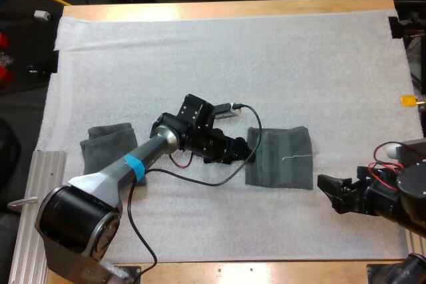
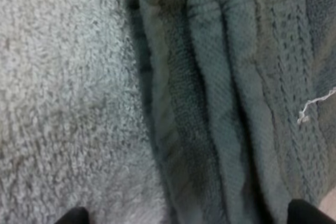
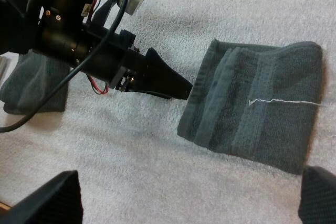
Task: Pick towel from pile, fold and stack
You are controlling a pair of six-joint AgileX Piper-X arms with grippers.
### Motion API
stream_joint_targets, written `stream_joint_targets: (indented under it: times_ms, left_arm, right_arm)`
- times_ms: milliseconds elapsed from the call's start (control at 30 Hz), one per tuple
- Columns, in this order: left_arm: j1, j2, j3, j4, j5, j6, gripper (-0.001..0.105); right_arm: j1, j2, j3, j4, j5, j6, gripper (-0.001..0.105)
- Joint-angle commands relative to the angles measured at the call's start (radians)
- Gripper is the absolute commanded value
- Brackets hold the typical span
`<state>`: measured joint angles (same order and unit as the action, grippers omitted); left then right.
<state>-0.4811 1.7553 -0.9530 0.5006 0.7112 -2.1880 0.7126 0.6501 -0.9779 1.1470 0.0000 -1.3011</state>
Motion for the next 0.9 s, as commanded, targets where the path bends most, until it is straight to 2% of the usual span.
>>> stream_joint_targets:
  times_ms: [0, 233, 467, 633, 733, 800, 833, 867]
  left_arm:
    - [-0.010, -0.002, -0.001, -0.015, 0.014, -0.014, 0.071]
    - [-0.087, -0.002, -0.001, -0.070, 0.002, -0.051, 0.071]
    - [-0.168, 0.041, -0.007, -0.144, -0.011, -0.190, 0.071]
    - [-0.195, 0.057, -0.033, -0.146, 0.005, -0.204, 0.067]
    - [-0.197, 0.058, -0.034, -0.146, 0.002, -0.209, 0.051]
    - [-0.197, 0.058, -0.034, -0.145, 0.002, -0.209, 0.029]
    - [-0.197, 0.058, -0.034, -0.142, 0.002, -0.209, 0.023]
    - [-0.197, 0.058, -0.034, -0.134, 0.002, -0.209, 0.009]
  right_arm:
    - [0.002, -0.003, -0.008, 0.002, 0.009, -0.011, 0.080]
    - [0.002, -0.003, -0.008, 0.002, 0.027, -0.011, 0.080]
    - [0.002, -0.003, -0.008, 0.002, 0.027, -0.011, 0.080]
    - [0.002, -0.003, -0.008, 0.002, 0.027, -0.011, 0.080]
    - [0.002, -0.003, -0.008, 0.004, 0.027, -0.011, 0.080]
    - [0.002, -0.003, -0.008, 0.004, 0.027, -0.011, 0.080]
    - [0.002, -0.003, -0.008, 0.007, 0.027, -0.011, 0.080]
    - [0.002, -0.003, -0.008, 0.012, 0.027, -0.011, 0.080]
